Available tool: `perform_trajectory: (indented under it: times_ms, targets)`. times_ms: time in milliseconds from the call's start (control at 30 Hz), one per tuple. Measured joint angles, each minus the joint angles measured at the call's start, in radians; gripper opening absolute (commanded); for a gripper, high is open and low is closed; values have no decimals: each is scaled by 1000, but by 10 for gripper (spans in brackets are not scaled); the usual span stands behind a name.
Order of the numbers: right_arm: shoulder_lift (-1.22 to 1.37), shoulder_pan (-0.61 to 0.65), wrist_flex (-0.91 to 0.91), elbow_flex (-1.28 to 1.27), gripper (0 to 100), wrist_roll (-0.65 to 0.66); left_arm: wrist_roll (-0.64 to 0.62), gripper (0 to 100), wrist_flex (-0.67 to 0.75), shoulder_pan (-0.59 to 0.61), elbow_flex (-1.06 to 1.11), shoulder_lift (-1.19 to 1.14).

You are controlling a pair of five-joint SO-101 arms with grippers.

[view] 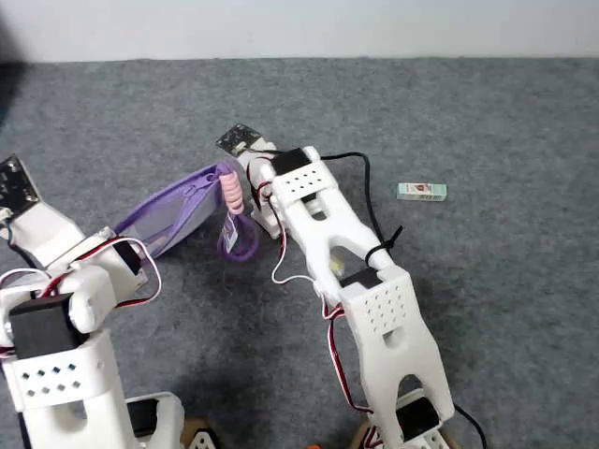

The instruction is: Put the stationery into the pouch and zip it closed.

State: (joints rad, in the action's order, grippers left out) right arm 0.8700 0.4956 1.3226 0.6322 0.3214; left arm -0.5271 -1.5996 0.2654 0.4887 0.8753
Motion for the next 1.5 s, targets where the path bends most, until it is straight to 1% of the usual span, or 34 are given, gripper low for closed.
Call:
perform_trajectory:
  times_ms: [167, 367, 600, 833, 933, 1100, 1200, 1433, 1500]
  targets:
    - [0, -32, 75, 0, 8, -20, 0, 14, 0, 0, 0, 0]
    - [-77, -75, 241, -14, 8, -155, 0, 14, 0, 0, 0, 0]
    - [-293, -78, 423, -15, 8, -285, 0, 14, 0, 0, 0, 0]
    - [-574, -75, 428, -15, 8, -334, 0, 14, 0, 0, 0, 0]
    - [-687, -41, 430, -15, 8, -376, 0, 14, 0, 0, 0, 0]
    - [-856, 54, 430, -15, 8, -456, 0, 14, 0, 0, 0, 0]
    - [-947, 97, 431, -15, 8, -480, 0, 14, 0, 0, 0, 0]
    - [-1085, 230, 425, -15, 8, -554, 0, 14, 0, 0, 0, 0]
    - [-1117, 273, 385, -15, 8, -562, 0, 14, 0, 0, 0, 0]
